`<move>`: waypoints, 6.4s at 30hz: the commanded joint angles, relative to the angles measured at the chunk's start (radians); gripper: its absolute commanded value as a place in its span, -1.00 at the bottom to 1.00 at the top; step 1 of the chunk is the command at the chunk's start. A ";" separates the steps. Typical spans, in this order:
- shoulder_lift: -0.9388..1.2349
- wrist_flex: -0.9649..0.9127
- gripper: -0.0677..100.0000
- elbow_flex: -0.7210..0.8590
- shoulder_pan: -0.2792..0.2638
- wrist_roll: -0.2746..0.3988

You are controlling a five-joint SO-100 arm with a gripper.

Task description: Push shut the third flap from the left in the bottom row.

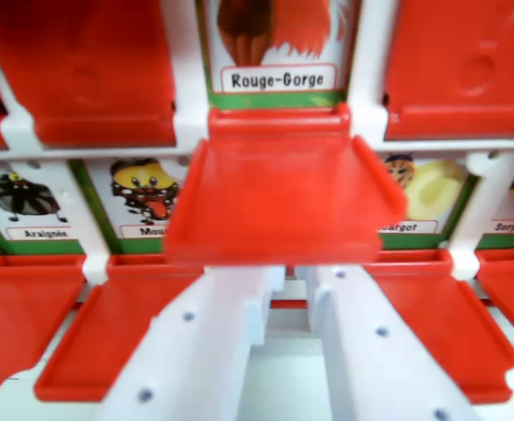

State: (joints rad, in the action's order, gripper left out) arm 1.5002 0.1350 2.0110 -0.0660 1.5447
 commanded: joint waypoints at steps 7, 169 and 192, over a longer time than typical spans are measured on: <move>-0.012 -0.038 -1.00 -0.143 -0.011 0.002; 0.845 0.839 -1.00 -0.307 0.071 0.041; 0.841 0.824 -1.00 -0.310 0.072 0.040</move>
State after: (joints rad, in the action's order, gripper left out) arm 2.3224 0.9879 1.8193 0.0000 1.5953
